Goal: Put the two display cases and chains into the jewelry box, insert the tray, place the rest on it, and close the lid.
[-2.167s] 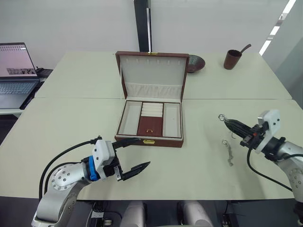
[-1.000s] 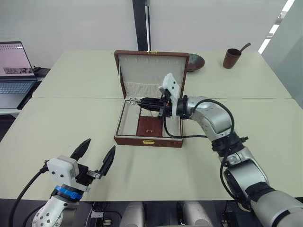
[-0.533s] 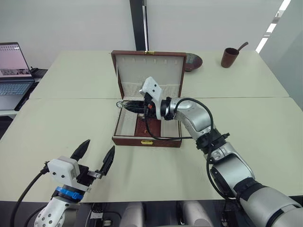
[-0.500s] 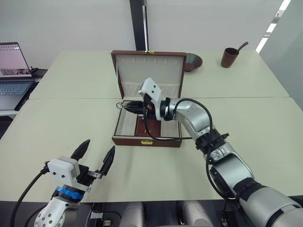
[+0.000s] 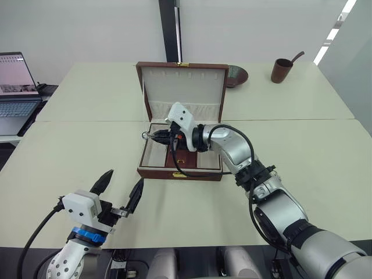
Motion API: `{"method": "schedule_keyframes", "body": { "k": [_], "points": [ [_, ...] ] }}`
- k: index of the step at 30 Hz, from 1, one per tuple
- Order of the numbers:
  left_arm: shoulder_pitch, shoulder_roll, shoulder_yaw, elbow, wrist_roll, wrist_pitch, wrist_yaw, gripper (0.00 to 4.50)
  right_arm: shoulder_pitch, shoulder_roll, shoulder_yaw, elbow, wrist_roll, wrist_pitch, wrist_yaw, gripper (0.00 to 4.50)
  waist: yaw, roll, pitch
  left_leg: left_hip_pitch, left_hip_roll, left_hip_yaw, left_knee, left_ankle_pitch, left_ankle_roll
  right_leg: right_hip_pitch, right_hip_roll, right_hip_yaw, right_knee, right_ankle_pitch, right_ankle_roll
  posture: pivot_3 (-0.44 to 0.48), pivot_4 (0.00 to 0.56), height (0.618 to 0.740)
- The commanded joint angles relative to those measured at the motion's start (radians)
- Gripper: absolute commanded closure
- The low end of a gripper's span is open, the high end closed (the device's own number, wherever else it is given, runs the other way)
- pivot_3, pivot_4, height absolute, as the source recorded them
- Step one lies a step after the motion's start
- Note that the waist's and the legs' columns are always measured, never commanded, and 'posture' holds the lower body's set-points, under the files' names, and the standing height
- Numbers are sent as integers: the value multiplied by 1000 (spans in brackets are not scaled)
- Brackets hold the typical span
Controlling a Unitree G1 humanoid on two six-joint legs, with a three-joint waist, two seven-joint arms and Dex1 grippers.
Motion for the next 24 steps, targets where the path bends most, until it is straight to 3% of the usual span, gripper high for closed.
{"method": "schedule_keyframes", "body": {
  "k": [1,18,20,24],
  "points": [
    [-2,7,-7,-58,2,6,11,0,-5,17,3,-18,-10,-24,-8,4488,0,0,0,0,0,0,0,0,0,0,0,0,0,0,0,0,150,740],
    [-29,10,0,-41,-2,19,10,0,-4,36,22,20,-44,-34,-16,4488,0,0,0,0,0,0,0,0,0,0,0,0,0,0,0,0,150,740],
    [-27,9,3,-35,-3,15,7,0,-1,35,19,13,-39,-33,-8,3802,0,0,0,0,0,0,0,0,0,0,0,0,0,0,0,0,150,740],
    [-21,6,4,-27,-2,7,0,0,1,30,7,-1,-31,-25,-4,2862,0,0,0,0,0,-1,0,0,0,0,0,0,0,0,0,0,150,740]
  ]
}}
